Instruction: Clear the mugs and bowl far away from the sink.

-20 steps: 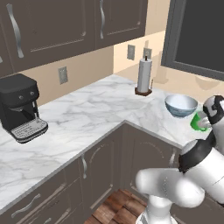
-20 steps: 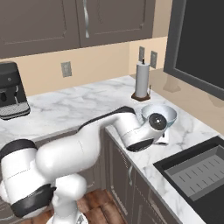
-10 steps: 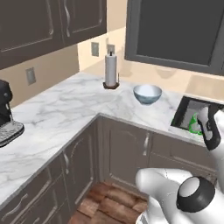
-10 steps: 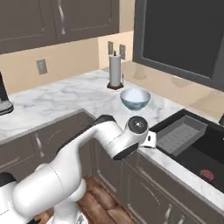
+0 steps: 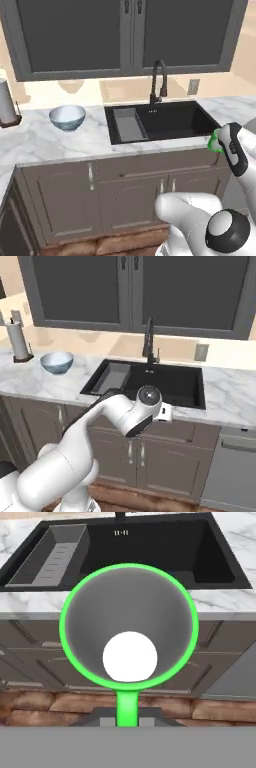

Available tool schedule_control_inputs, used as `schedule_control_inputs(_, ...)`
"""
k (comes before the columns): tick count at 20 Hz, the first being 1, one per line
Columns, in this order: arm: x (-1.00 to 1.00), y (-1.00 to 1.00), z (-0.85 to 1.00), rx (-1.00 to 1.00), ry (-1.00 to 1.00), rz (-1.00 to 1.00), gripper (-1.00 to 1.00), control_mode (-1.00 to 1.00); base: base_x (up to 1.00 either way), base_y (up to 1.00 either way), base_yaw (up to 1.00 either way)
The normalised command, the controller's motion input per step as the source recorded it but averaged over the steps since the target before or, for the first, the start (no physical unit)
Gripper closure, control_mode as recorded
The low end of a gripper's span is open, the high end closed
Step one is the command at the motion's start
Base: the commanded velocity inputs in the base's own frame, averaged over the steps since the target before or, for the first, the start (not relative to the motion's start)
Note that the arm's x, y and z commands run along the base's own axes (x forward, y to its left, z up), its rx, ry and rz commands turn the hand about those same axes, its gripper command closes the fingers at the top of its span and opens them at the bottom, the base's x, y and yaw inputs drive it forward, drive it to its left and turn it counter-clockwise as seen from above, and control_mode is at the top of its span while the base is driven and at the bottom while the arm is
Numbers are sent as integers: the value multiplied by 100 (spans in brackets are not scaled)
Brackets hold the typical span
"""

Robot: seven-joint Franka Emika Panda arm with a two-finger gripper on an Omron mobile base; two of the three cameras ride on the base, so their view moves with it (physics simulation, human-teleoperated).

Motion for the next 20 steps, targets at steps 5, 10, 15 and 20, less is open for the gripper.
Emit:
schedule_control_inputs(5,0,0,0,0,0,0,100,100,0,0,-100)
schedule_control_inputs(10,0,0,0,0,0,0,100,100,0,0,-100)
schedule_control_inputs(15,0,0,0,0,0,0,100,100,0,0,-100)
schedule_control_inputs(20,0,0,0,0,0,0,100,100,0,0,-100)
